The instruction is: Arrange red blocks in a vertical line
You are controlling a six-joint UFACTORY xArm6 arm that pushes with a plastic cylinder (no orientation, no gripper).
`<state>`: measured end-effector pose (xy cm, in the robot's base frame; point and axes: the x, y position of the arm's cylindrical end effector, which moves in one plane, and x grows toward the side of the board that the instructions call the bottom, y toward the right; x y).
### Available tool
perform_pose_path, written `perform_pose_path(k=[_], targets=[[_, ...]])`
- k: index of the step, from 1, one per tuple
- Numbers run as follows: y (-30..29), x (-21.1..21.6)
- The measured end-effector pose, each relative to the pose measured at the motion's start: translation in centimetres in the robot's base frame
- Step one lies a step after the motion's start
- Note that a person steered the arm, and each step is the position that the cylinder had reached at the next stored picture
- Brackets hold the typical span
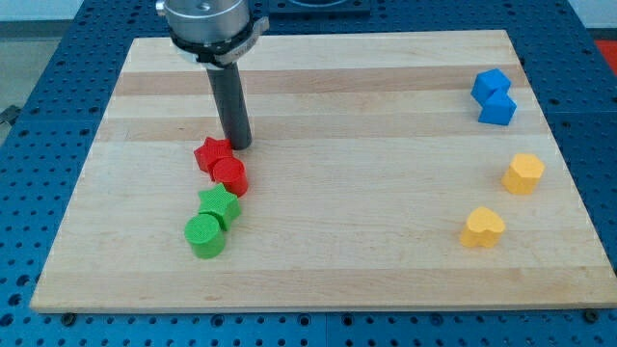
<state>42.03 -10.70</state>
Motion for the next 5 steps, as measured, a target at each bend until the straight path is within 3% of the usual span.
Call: perform_pose_path(k=[3, 4, 5], targets=[[2.2, 1.9], [2.7, -0.2], [-0.2, -5.0]])
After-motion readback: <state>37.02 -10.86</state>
